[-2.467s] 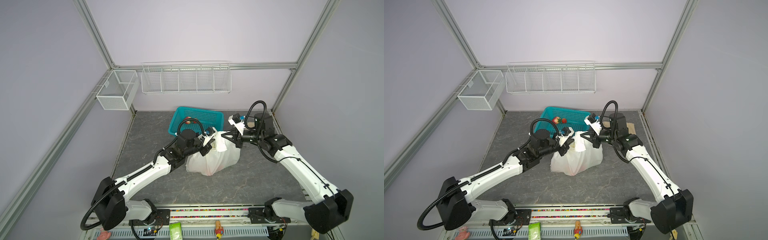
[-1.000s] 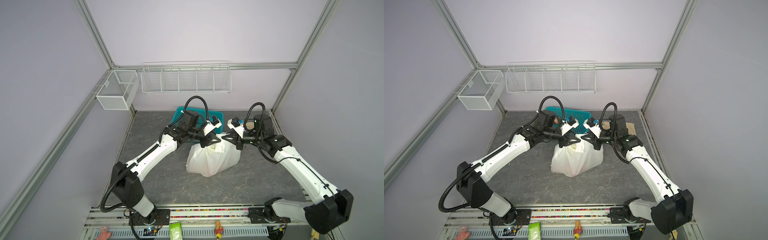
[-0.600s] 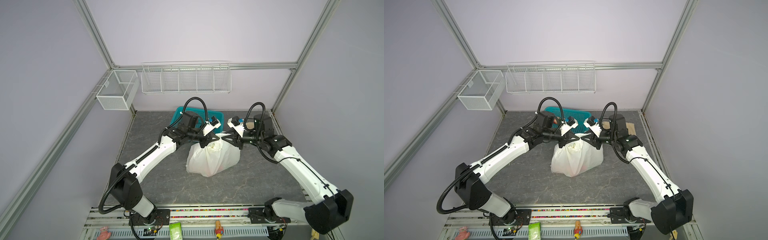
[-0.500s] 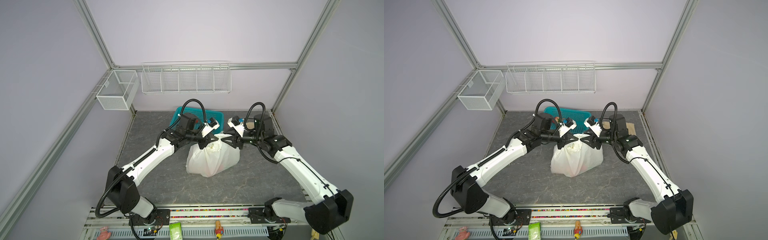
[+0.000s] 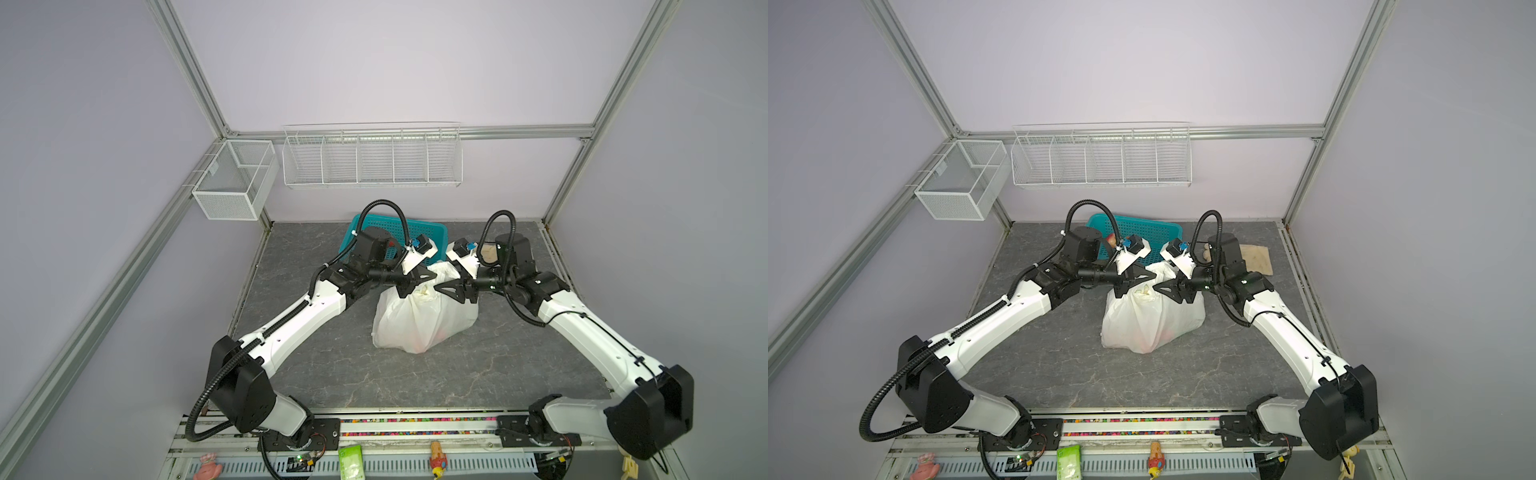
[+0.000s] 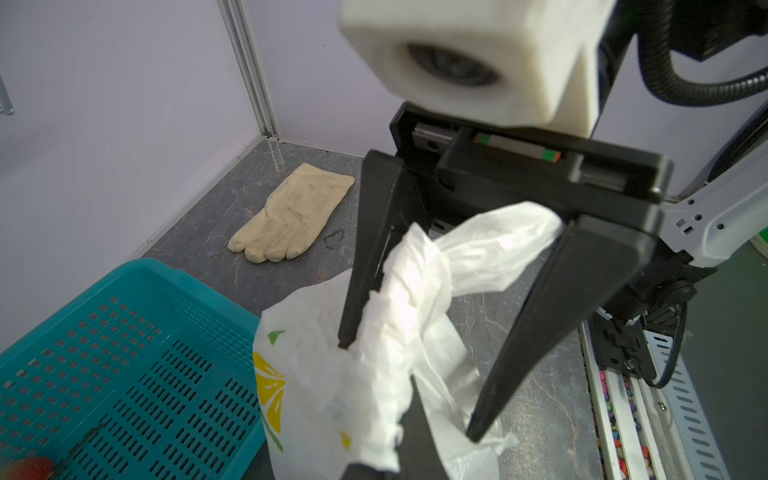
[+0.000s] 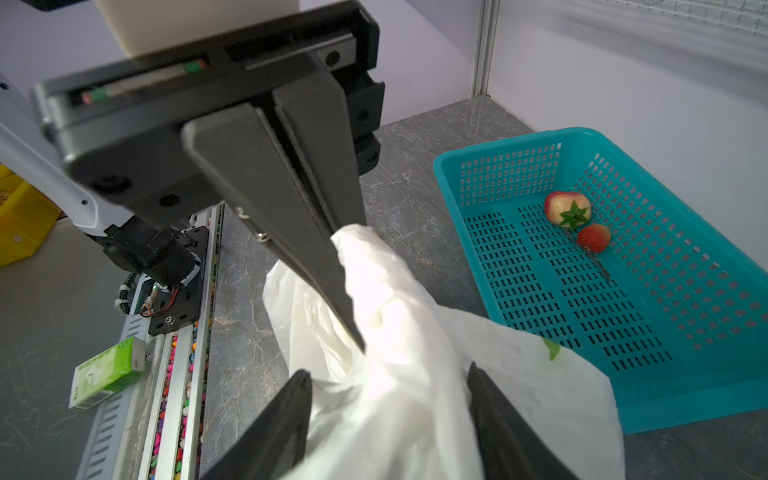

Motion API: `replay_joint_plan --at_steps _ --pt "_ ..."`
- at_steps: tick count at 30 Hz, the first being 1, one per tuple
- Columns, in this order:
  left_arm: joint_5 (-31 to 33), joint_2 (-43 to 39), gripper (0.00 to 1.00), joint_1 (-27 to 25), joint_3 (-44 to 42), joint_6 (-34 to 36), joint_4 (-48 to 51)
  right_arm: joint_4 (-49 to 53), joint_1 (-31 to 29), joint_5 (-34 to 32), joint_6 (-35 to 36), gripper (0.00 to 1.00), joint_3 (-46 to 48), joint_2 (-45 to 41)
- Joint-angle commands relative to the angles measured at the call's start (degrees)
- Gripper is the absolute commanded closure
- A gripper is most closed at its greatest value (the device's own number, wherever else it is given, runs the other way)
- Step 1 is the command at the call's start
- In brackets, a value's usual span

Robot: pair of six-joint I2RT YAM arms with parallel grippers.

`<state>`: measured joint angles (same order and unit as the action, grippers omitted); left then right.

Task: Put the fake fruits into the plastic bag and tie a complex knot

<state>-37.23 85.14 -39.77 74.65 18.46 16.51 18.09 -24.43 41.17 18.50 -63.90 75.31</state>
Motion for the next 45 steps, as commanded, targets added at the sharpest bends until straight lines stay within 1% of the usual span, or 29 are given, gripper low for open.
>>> replay_joint_plan --at_steps 1,7,12,13,15,18,21,23,26,28,31,32,33,35,38,43,45 --pt "-0.47 -0.94 1.00 -0.13 -0.17 -0.44 -1.51 -0.33 -0.45 -0.14 1.71 0.44 -0.56 1.41" --pt "0.07 -0.86 1.00 -0.22 -0.04 -0.09 -1.04 -0.81 -0.53 0.29 1.28 0.66 -1.09 2.13" --pt "0.35 -0.85 1.00 -0.22 -0.20 -1.53 -2.05 -2.72 -0.59 -0.35 -1.07 0.92 -0.47 2.16" --pt "0.58 -0.99 1.00 -0.22 -0.30 -1.76 -1.98 -3.58 -0.58 -0.87 -1.78 0.93 0.01 1.88" --pt "1.92 -1.47 0.85 -0.14 -0.47 -1.43 -0.71 -4.07 -0.56 -1.81 -2.08 0.93 0.65 1.08" --pt "4.38 -2.66 0.65 0.29 -1.84 1.41 2.33 -2.77 -0.19 -1.89 -1.04 0.94 0.92 -0.28" --pt "6.05 -3.05 0.53 0.57 -2.35 5.96 6.68 -0.93 0.34 -0.59 0.65 0.94 0.71 -1.19" --pt "7.13 -2.39 0.50 0.65 -1.64 7.83 9.51 -0.19 0.62 0.20 1.41 0.94 0.53 -1.65" --pt "9.19 -0.85 0.52 0.66 -0.21 8.28 9.99 0.45 0.91 1.16 2.21 0.94 0.40 -2.26" --pt "9.53 0.16 0.65 0.63 1.21 7.60 10.31 0.75 0.96 -0.18 2.22 0.94 0.29 -2.61" --pt "9.88 -0.10 0.90 0.66 1.97 5.12 9.31 2.10 1.14 -4.76 2.23 0.94 -0.17 -3.21" --pt "9.43 -0.63 0.95 0.66 1.39 4.13 8.01 2.48 1.17 -6.12 2.23 0.94 -0.35 -3.48" --pt "8.85 -1.40 0.97 0.66 0.16 2.88 6.07 2.39 1.15 -7.95 1.68 0.94 -0.35 -3.71" --pt "7.78 -3.07 1.00 0.66 -2.10 1.01 2.78 1.80 1.19 -11.26 0.25 0.94 -0.36 -4.28" --pt "7.39 -4.91 1.00 0.66 -4.61 -1.29 0.50 0.57 1.19 -14.96 -2.90 0.94 -0.27 -5.23" --pt "4.69 -5.08 1.00 0.58 -5.81 -3.70 -0.71 -4.91 1.05 -16.03 -10.61 0.94 0.72 -5.96" --pt "4.45 -4.95 1.00 0.53 -6.27 -4.15 -1.29 -7.46 0.89 -14.41 -13.40 0.94 1.29 -5.80"
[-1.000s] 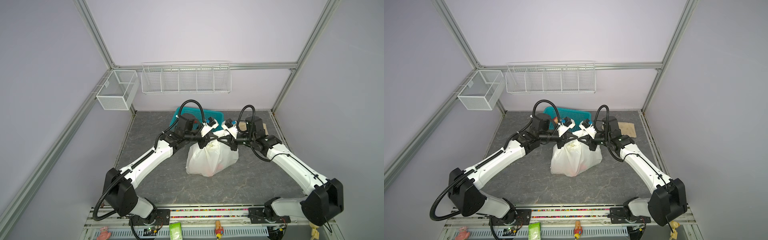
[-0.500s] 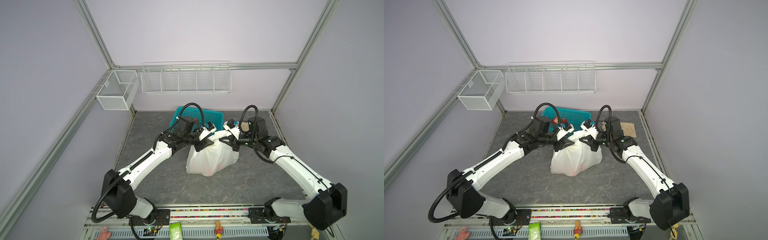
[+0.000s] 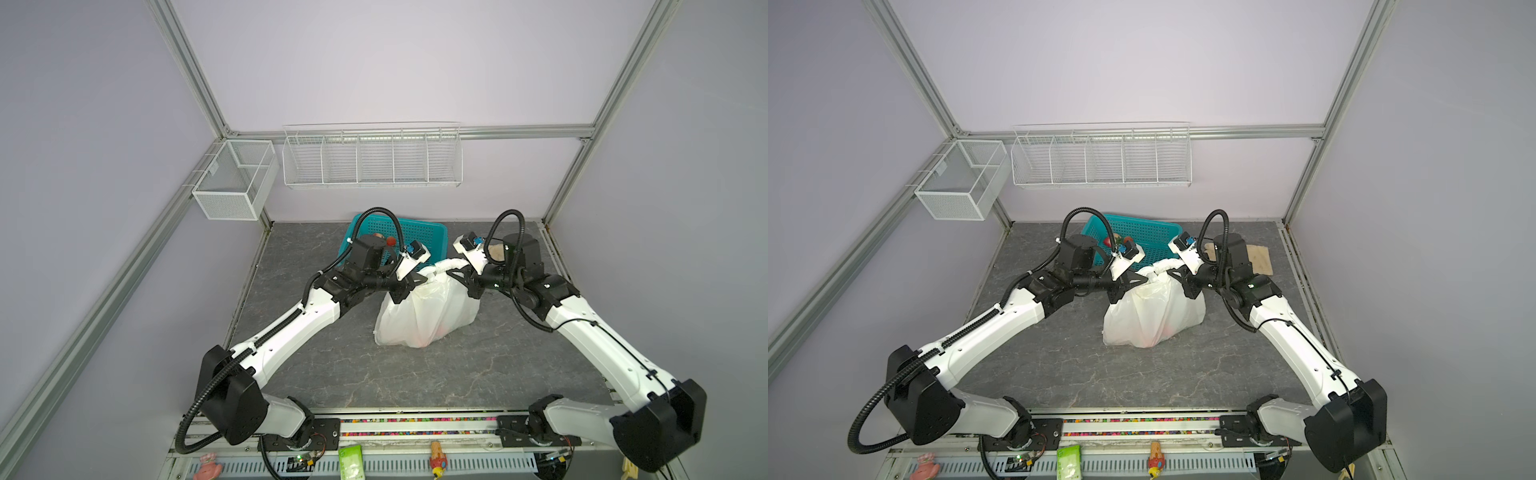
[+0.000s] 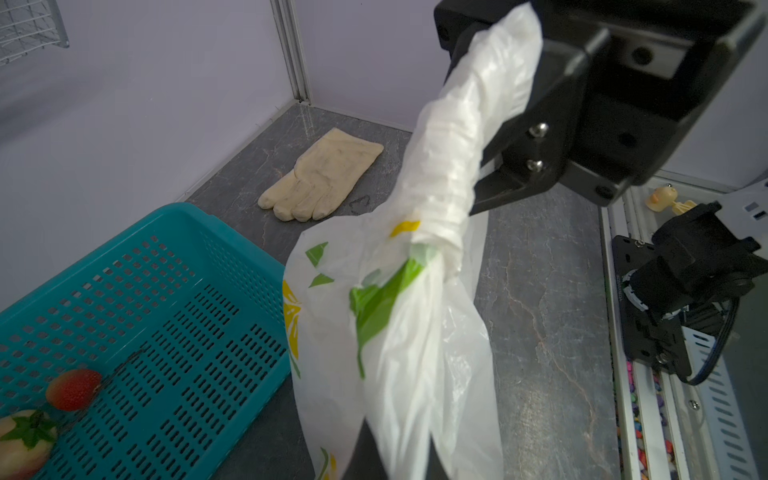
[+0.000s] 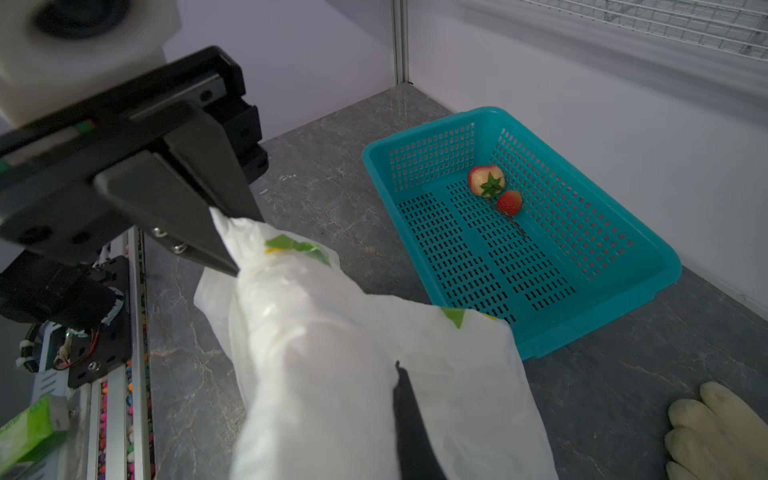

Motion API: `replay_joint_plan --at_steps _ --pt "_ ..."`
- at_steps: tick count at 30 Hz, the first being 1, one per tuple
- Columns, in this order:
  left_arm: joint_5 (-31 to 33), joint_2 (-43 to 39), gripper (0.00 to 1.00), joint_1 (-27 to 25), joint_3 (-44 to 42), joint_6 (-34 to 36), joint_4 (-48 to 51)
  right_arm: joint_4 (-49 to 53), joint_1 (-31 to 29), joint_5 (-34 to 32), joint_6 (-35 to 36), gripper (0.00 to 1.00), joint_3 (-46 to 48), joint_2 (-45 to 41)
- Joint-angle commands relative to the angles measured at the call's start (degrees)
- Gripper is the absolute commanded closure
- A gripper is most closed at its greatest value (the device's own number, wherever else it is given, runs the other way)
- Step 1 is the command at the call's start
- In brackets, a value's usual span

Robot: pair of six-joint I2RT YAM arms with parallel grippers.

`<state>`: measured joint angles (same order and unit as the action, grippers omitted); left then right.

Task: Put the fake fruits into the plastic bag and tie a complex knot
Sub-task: 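Pull both handles apart with both grippers to tighten the knot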

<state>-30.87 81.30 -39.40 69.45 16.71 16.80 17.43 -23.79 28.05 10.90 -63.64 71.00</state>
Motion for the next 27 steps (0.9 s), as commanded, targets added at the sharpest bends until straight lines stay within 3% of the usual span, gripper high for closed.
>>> replay_joint_plan --at_steps 1,8,20,27 --pt "-1.67 -0.98 1.00 0.11 -1.23 -2.70 -2.00 -7.51 -0.02 -0.90 -6.85 0.94 1.06 -1.33" --pt "-1.14 0.16 1.00 -1.50 -1.34 -5.95 -6.17 -12.74 -3.90 -4.00 -10.89 0.94 2.73 0.22" --pt "2.54 2.26 1.00 -5.54 -2.65 -12.33 -14.60 -30.70 -7.31 -10.52 -23.30 0.94 10.84 -0.08" --pt "1.82 3.14 0.90 -7.90 -3.67 -17.34 -20.18 -37.44 -7.37 -11.75 -24.41 0.94 12.92 0.05"
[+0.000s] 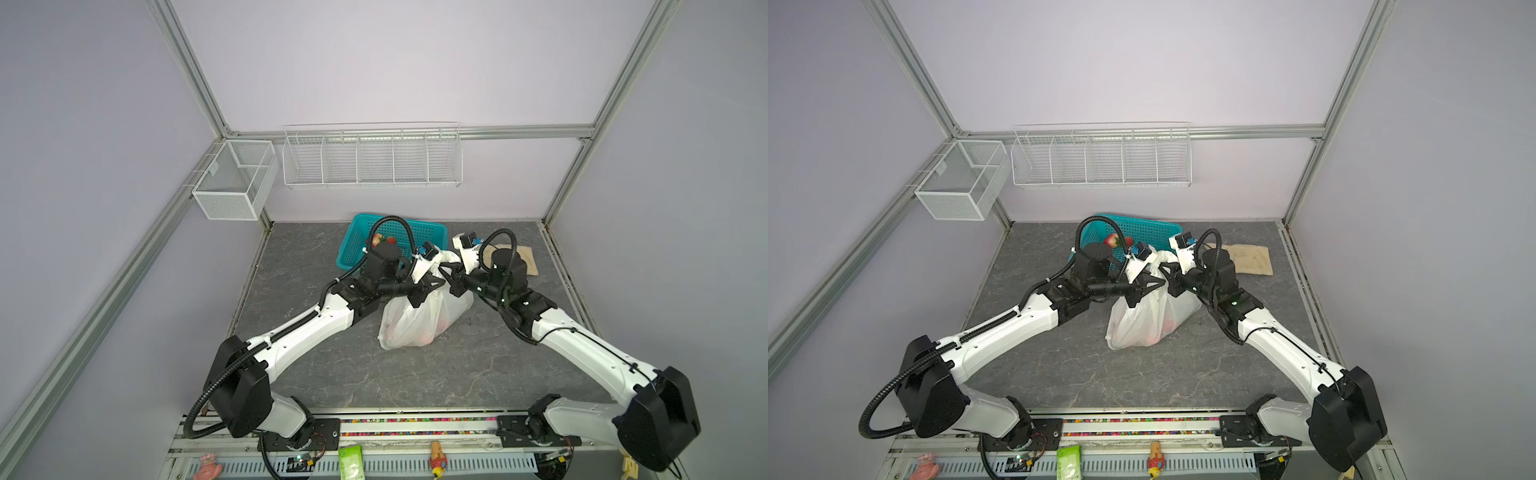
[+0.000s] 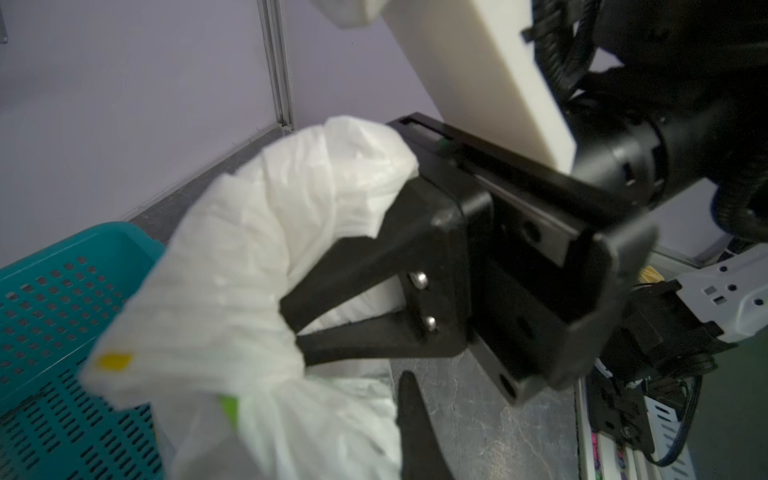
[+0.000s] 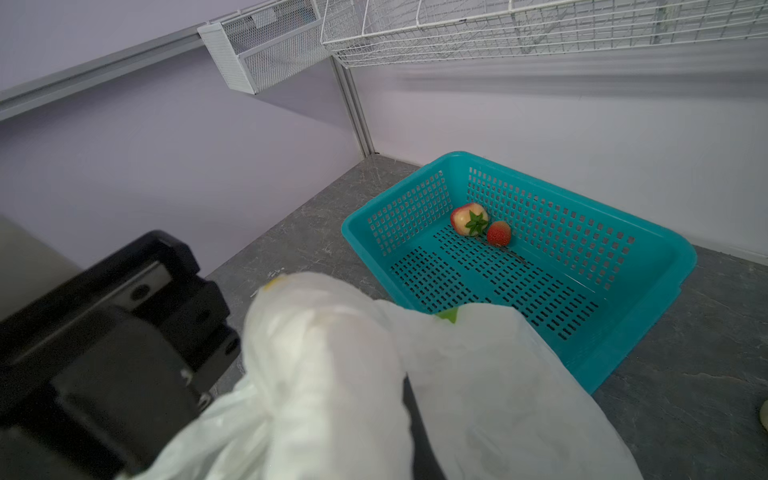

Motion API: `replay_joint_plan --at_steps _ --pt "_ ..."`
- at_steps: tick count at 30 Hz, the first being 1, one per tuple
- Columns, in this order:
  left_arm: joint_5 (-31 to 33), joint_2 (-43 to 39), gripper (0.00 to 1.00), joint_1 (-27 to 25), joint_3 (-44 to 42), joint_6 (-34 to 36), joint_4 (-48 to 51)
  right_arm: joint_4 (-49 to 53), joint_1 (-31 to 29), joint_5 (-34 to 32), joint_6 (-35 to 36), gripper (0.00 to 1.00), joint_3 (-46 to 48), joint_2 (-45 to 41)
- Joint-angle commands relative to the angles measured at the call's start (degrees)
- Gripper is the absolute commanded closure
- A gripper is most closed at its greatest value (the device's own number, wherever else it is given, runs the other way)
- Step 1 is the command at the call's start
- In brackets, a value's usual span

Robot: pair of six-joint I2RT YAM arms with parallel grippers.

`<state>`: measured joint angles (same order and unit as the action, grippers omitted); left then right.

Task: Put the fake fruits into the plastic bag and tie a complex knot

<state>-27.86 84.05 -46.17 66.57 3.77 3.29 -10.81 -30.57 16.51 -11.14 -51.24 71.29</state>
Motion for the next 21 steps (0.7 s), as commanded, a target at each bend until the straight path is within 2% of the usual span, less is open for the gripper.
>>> replay_joint_plan --at_steps 1,9,15,18,21 --pt "-1.08 0.43 0.89 -1.52 -1.22 -5.28 -8.05 -9.23 -0.54 -0.02 -2.18 0.94 0.48 -0.34" --pt "-0.41 -0.26 0.61 -2.47 -7.79 -8.22 -17.11 -12.17 4.55 12.70 0.29 0.94 4.49 -0.27" --pt "0.22 -4.44 0.34 -1.75 -11.71 -6.69 -15.51 -12.92 5.82 17.16 3.90 0.94 5.81 -0.45" --pt "1.40 -7.70 0.30 -0.64 -13.58 -7.01 -13.61 -12.37 6.15 15.93 4.17 0.94 5.89 -0.95" --pt "2.60 -9.96 0.31 -0.50 -16.51 -7.00 -13.09 -14.60 6.12 15.32 1.08 0.94 5.95 -0.75"
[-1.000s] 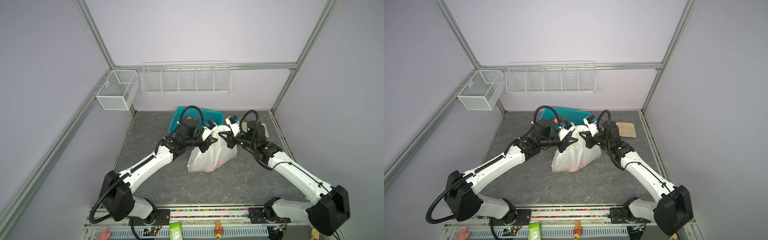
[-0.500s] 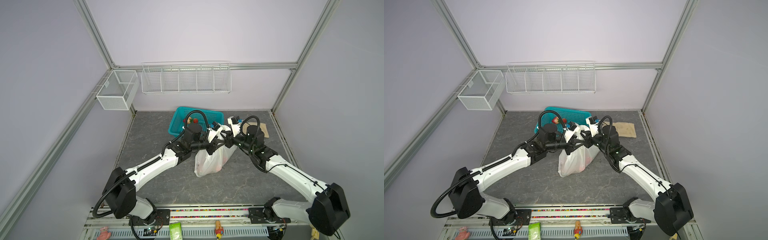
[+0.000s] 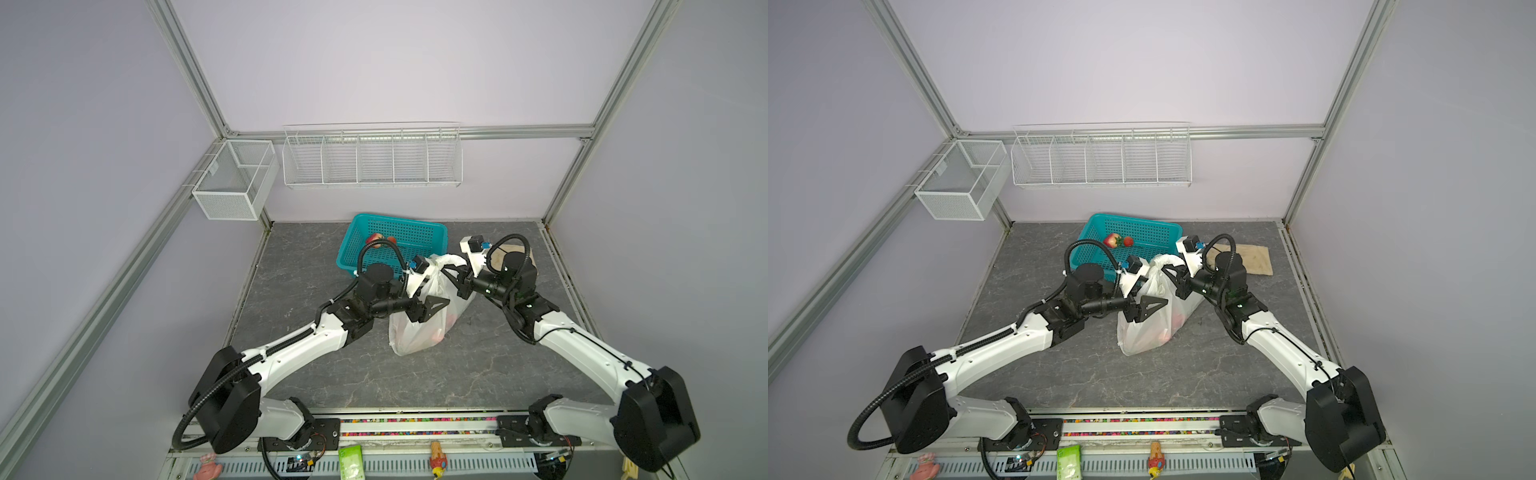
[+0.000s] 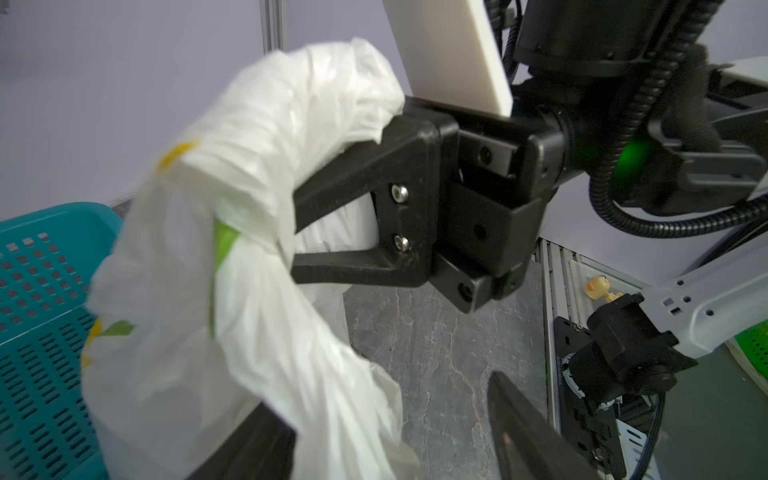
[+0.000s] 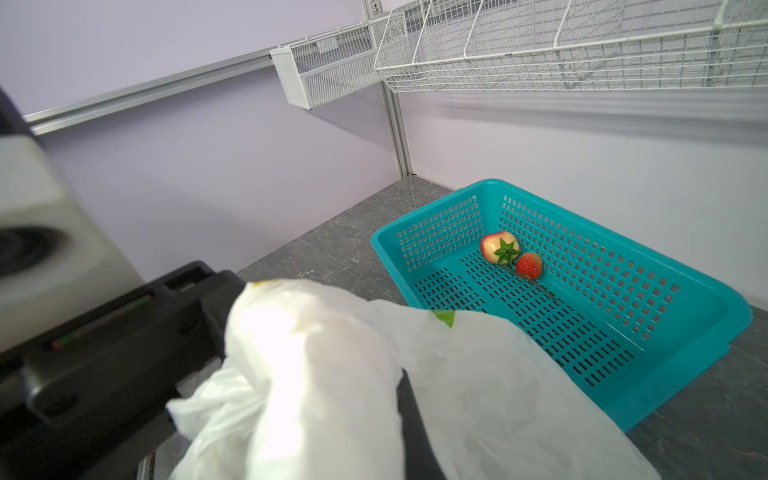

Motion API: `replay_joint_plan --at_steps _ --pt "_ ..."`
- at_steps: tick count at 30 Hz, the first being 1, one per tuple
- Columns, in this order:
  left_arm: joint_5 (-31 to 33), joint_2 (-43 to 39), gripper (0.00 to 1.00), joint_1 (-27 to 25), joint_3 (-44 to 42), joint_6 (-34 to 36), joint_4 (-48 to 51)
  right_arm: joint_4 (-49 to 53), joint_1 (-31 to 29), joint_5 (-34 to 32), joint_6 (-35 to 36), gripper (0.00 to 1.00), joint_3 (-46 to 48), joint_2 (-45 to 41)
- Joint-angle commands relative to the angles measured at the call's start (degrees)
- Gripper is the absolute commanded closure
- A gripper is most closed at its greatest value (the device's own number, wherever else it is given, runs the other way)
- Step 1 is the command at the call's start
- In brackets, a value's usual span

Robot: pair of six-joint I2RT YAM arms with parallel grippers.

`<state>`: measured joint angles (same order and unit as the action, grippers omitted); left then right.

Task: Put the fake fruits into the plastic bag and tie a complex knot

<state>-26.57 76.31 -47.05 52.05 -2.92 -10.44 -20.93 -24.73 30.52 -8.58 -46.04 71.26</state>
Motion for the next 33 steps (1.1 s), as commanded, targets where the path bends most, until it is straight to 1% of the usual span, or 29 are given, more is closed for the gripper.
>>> replay_joint_plan --at_steps 1,4,6,8,11,15,21,25,28,33 --pt "1.34 -2.60 0.33 0.38 -2.86 -0.45 0.32 -5.30 0.06 1.13 -2.73 0.94 0.74 -0.44" --pt "-0.33 -3.01 0.42 0.17 -5.13 -2.90 -3.63 -7.35 -0.87 -0.42 -5.94 0.94 0.69 0.75" --pt "-0.45 -2.47 0.50 -0.89 -5.31 -3.74 -5.91 -8.86 -1.30 -1.83 -8.39 0.94 0.78 1.29" --pt "0.30 -1.57 0.53 -2.55 -5.09 -3.41 -7.29 -10.25 -1.40 -2.39 -10.36 0.94 0.96 1.80" --pt "0.93 1.14 0.54 -4.08 -4.99 -4.63 -12.08 -11.46 -1.41 -1.62 -12.62 0.94 0.62 2.36" --pt "1.86 5.38 0.51 -5.07 -4.13 -7.25 -17.58 -13.60 -1.46 2.14 -15.44 0.94 0.71 3.61" --pt "3.47 7.36 0.40 -5.10 -5.75 -5.75 -19.71 -15.25 -1.05 8.29 -15.05 0.94 2.56 3.56" --pt "3.28 6.29 0.33 -4.75 -8.34 -4.80 -20.73 -18.09 -0.88 10.51 -16.55 0.94 3.71 3.65" --pt "3.01 4.59 0.29 -4.52 -10.30 -3.79 -21.28 -21.35 -0.80 11.82 -19.02 0.94 4.22 4.57" --pt "3.73 1.20 0.24 -3.95 -12.68 -0.96 -19.47 -27.50 -0.59 13.26 -23.58 0.94 4.89 6.70"
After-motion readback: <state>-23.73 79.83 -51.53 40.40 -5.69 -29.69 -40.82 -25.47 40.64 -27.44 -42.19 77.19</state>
